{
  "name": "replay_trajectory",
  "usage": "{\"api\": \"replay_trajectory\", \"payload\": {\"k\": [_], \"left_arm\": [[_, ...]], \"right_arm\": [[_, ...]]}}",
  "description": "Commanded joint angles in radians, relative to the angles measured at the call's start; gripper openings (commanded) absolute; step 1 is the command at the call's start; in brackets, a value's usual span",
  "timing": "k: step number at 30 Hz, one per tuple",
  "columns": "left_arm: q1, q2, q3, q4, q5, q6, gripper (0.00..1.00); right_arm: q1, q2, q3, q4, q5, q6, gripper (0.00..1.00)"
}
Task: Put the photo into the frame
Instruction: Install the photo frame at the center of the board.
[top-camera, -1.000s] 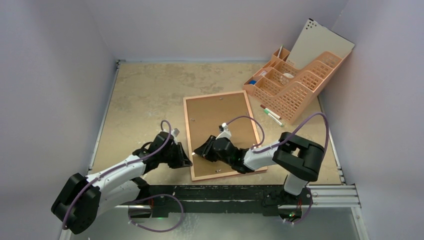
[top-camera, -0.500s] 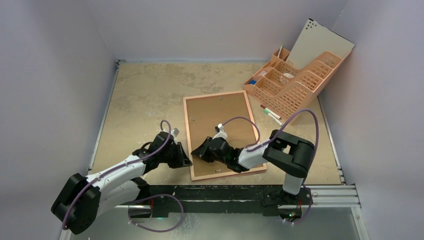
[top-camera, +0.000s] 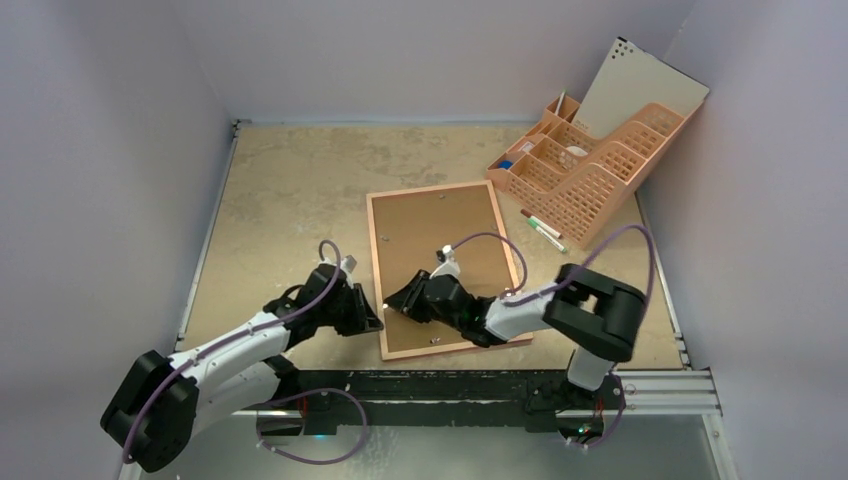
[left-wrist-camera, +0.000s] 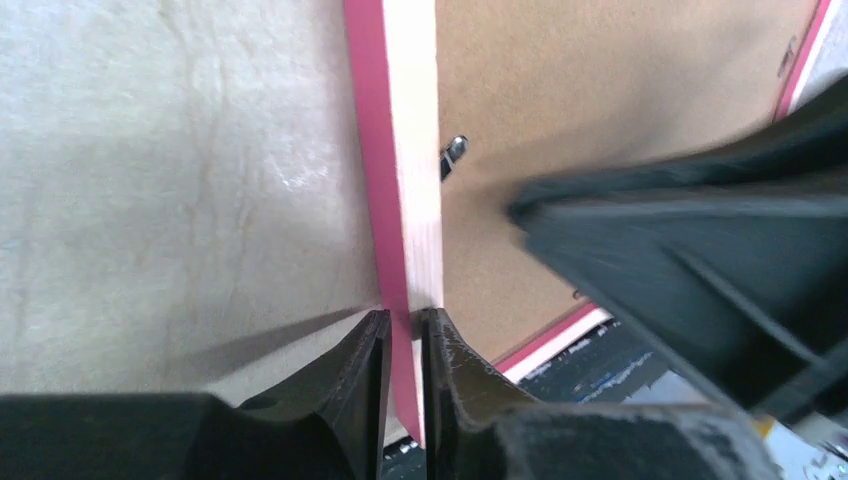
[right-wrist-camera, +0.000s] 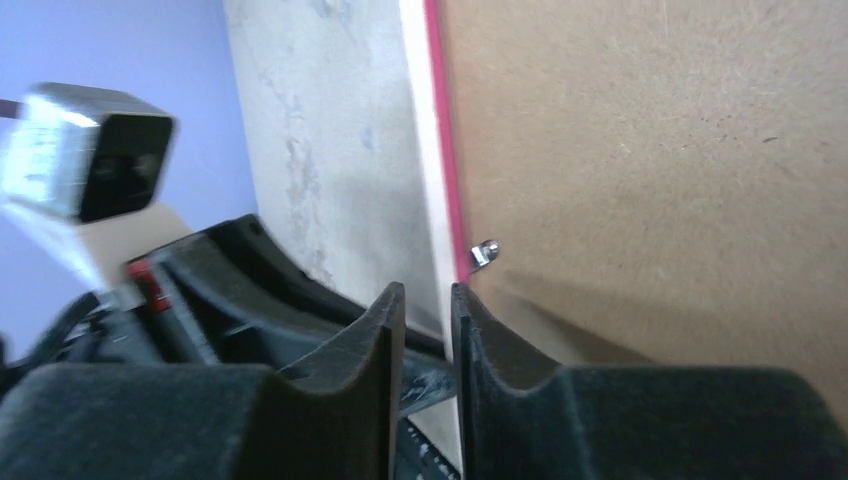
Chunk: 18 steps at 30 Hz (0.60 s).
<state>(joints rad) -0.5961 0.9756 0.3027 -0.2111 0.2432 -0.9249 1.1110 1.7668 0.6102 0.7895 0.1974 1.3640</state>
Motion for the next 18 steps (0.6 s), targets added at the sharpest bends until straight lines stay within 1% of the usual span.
{"api": "replay_trajectory", "payload": {"k": [1,4,6,8,10,14,18], "left_arm": [[0.001,-0.029,0.026,-0.031,-0.098,0.003,0.24],[0.001,-0.046,0.08,-0.046,-0.142,0.011,0.37],[0.003,-0.047,0.115,-0.043,-0.165,0.014,0.43],[0.002,-0.034,0.148,-0.035,-0.19,0.016,0.49],[0.005,-0.004,0.178,-0.027,-0.217,0.023,0.53],[0.041,0.098,0.231,0.016,-0.229,0.044,0.56],[0.143,0.194,0.277,0.064,-0.178,0.068,0.57]], "right_arm": [[-0.006,-0.246,0.006,-0.134,0.138,-0.076,0.3],[-0.048,-0.347,0.069,-0.33,0.164,-0.161,0.37],[-0.106,-0.383,0.116,-0.422,0.132,-0.221,0.41],[-0.181,-0.392,0.145,-0.466,0.059,-0.269,0.44],[-0.255,-0.384,0.172,-0.476,0.0,-0.316,0.46],[-0.343,-0.296,0.283,-0.509,-0.081,-0.418,0.49],[-0.401,-0.138,0.444,-0.546,-0.172,-0.493,0.5]]}}
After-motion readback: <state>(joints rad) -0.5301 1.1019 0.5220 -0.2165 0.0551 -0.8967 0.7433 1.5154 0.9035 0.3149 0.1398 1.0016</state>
